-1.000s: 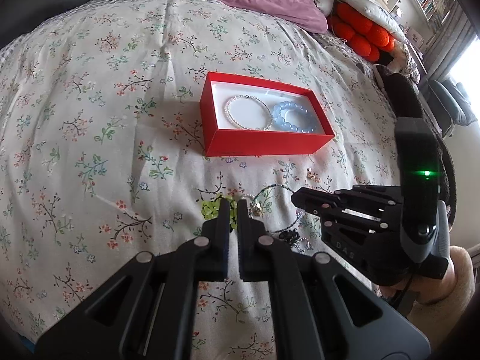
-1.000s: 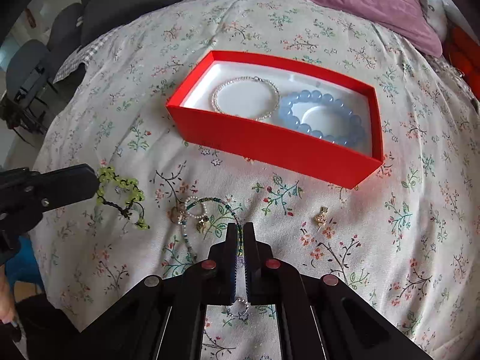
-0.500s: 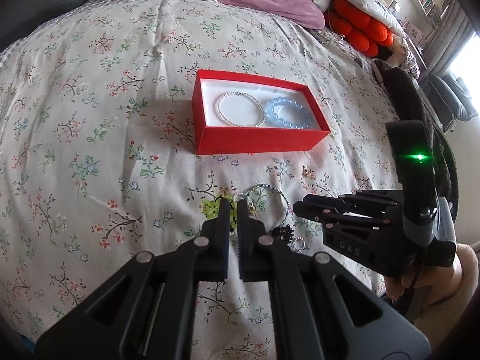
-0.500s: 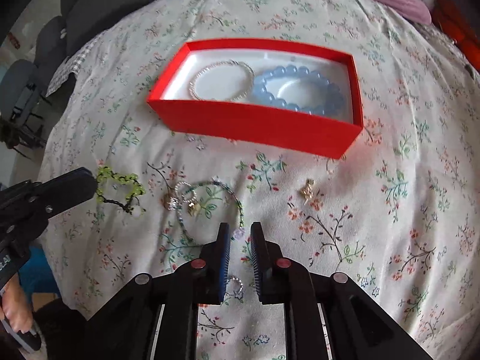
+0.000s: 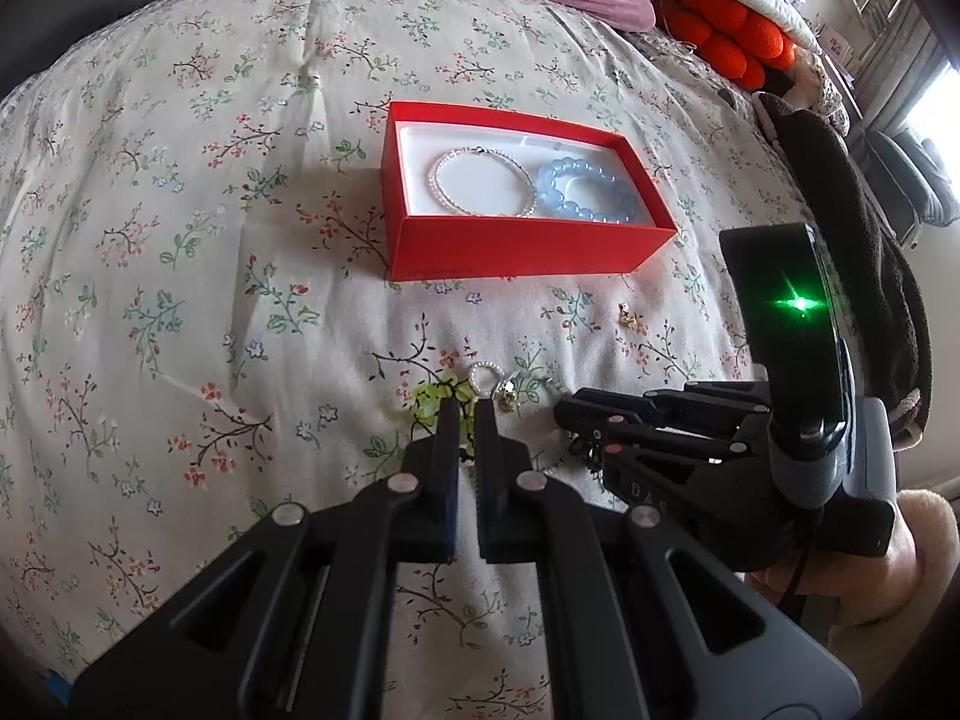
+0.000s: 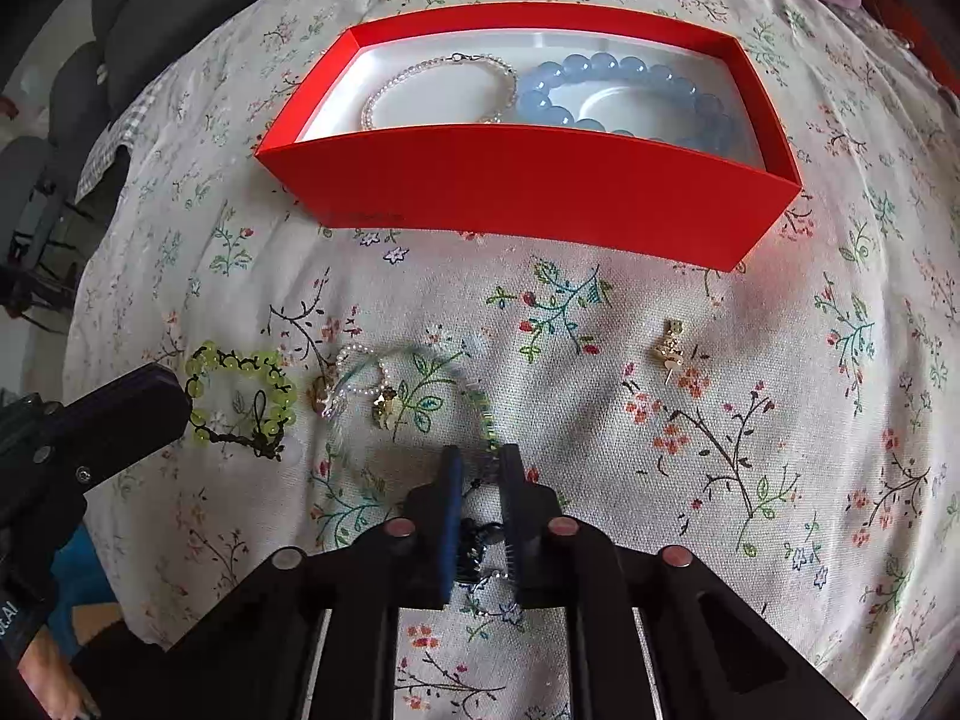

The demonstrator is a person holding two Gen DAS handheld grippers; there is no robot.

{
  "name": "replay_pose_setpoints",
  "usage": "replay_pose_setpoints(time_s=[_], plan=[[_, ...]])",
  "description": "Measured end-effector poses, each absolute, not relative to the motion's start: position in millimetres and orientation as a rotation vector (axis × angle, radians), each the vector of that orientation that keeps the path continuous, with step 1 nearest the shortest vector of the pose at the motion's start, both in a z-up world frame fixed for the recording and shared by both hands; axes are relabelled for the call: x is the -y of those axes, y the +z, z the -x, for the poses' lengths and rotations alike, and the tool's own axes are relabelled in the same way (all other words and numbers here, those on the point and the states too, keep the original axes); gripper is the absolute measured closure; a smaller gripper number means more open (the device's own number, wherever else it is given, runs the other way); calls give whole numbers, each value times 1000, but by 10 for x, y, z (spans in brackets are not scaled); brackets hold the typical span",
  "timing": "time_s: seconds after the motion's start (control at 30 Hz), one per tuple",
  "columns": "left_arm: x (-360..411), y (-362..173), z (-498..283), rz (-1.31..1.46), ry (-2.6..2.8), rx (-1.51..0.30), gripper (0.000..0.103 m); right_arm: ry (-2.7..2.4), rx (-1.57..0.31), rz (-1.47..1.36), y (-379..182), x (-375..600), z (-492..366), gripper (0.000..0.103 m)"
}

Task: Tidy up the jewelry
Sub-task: 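Lift both held bracelets and carry them over the red box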

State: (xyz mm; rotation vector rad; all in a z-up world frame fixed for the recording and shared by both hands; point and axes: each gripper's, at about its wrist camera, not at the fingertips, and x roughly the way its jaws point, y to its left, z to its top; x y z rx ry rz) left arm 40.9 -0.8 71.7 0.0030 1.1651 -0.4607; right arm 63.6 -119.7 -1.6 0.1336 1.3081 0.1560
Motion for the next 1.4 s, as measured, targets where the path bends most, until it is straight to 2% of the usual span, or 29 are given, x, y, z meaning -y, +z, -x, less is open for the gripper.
replay_pose_setpoints(time_s=[0.57, 1.07, 1.4], plan=[[-17, 967, -406, 30, -462, -1096, 98, 193, -1117, -159, 689, 1433, -446, 97], [442, 1382, -699, 132, -524, -936, 98, 133, -1003, -250, 1088, 1918, -525, 97], [686, 1249, -1036, 233, -533, -913, 98, 95, -969, -288, 1208, 2213, -556, 97]])
